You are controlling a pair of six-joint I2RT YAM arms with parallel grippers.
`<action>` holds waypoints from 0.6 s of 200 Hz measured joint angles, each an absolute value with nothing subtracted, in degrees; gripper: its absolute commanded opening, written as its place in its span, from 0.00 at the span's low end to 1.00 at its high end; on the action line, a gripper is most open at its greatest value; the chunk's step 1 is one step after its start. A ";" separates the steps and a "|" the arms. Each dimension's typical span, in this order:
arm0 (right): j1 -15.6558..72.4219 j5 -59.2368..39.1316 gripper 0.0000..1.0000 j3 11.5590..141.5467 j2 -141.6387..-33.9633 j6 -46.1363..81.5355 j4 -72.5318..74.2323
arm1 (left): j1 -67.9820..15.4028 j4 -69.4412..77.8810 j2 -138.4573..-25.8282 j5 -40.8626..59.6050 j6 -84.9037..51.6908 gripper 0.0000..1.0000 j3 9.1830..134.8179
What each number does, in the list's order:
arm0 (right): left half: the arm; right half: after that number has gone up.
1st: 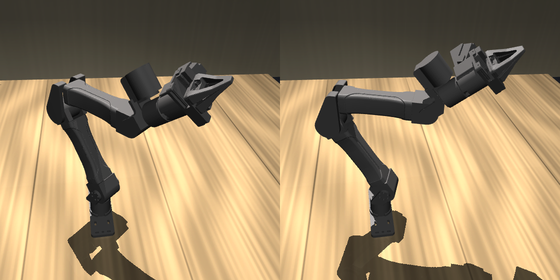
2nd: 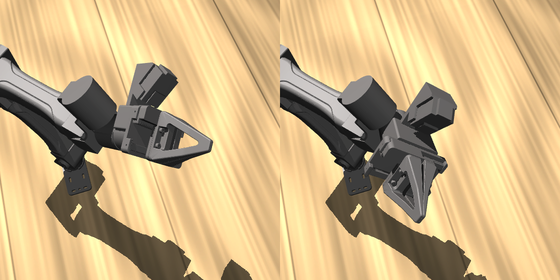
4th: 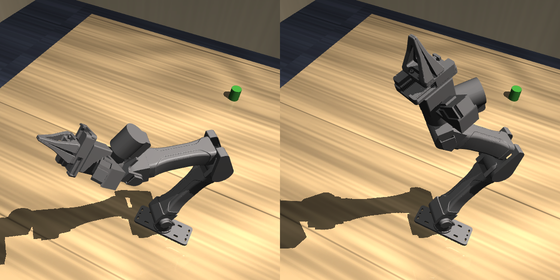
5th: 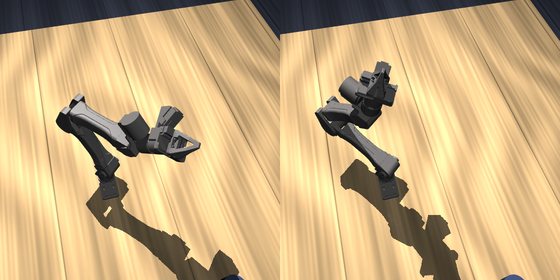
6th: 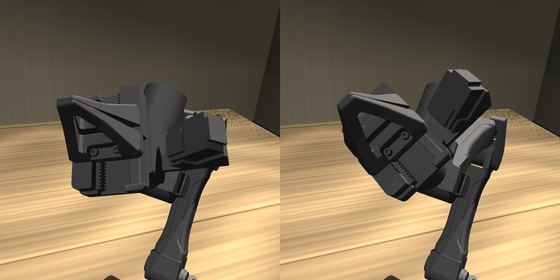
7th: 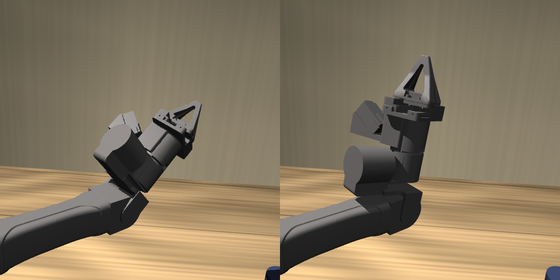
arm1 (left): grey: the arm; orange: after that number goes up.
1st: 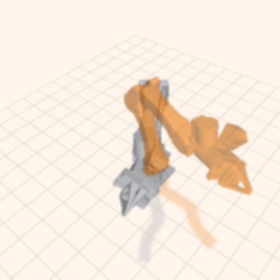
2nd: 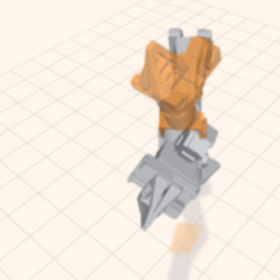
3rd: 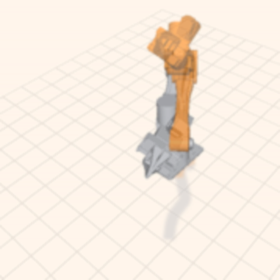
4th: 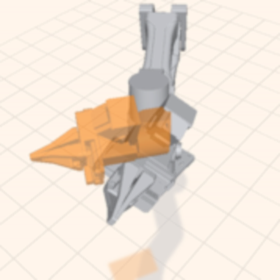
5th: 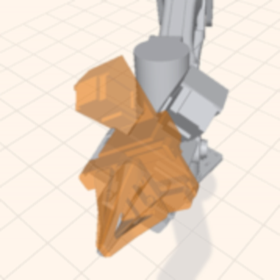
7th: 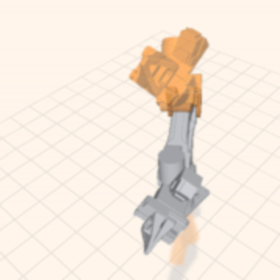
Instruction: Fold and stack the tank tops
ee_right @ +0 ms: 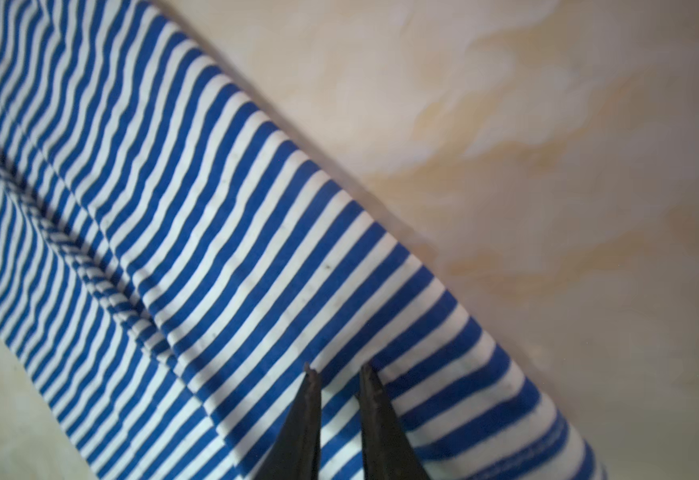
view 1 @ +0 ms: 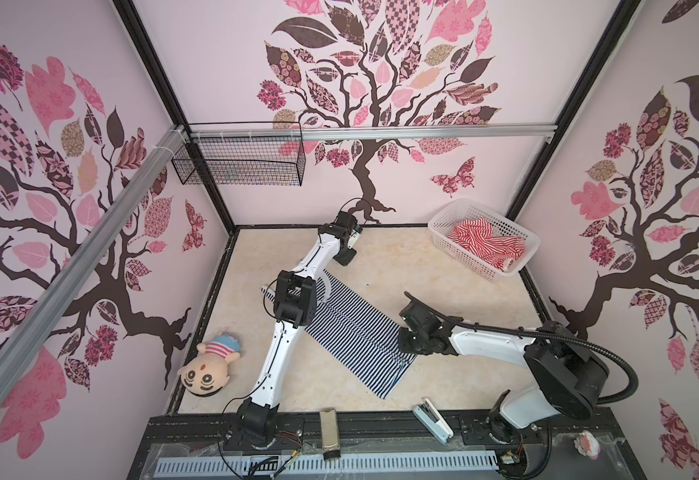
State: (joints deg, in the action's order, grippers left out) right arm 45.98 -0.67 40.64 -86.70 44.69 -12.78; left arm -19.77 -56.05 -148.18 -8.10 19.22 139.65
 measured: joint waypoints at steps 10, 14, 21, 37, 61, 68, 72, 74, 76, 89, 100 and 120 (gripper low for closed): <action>47.22 -0.54 0.28 40.64 -85.97 45.36 -14.17 | -19.33 -54.76 -143.35 -6.94 18.70 0.42 133.88; 47.37 -0.34 0.29 40.64 -85.54 45.56 -14.81 | -19.14 -54.46 -141.27 -6.46 18.46 0.42 131.81; 47.44 0.23 0.31 40.66 -84.77 45.74 -15.75 | -18.59 -53.15 -136.35 -5.06 17.96 0.42 126.67; 47.24 2.02 0.31 41.39 -83.07 45.43 -17.37 | -17.39 -51.16 -125.73 -2.11 16.88 0.42 117.23; 47.07 4.36 0.26 45.78 -84.01 43.44 -18.81 | -16.27 -48.27 -111.46 1.83 16.10 0.41 104.27; 47.07 4.75 0.25 47.53 -85.08 42.89 -18.90 | -16.27 -47.97 -108.60 2.44 16.03 0.41 101.01; 47.07 4.95 0.25 48.77 -85.95 42.57 -18.83 | -16.36 -47.86 -107.20 2.68 16.01 0.41 99.09; 47.07 4.99 0.25 49.39 -86.56 42.17 -18.81 | -16.38 -47.59 -106.43 2.81 16.03 0.41 98.00; 47.07 5.02 0.24 49.78 -86.89 42.00 -18.83 | -16.40 -47.48 -105.84 2.96 16.01 0.41 97.03; 47.07 4.99 0.23 52.82 -90.45 40.84 -18.06 | -16.49 -47.20 -103.22 3.33 16.10 0.40 91.02; 47.07 4.89 0.22 54.50 -93.30 39.86 -17.50 | -16.45 -47.40 -102.26 3.55 16.29 0.40 86.17; 47.07 4.47 0.21 55.66 -97.27 38.48 -17.39 | -15.64 -47.88 -101.73 3.84 16.53 0.40 78.32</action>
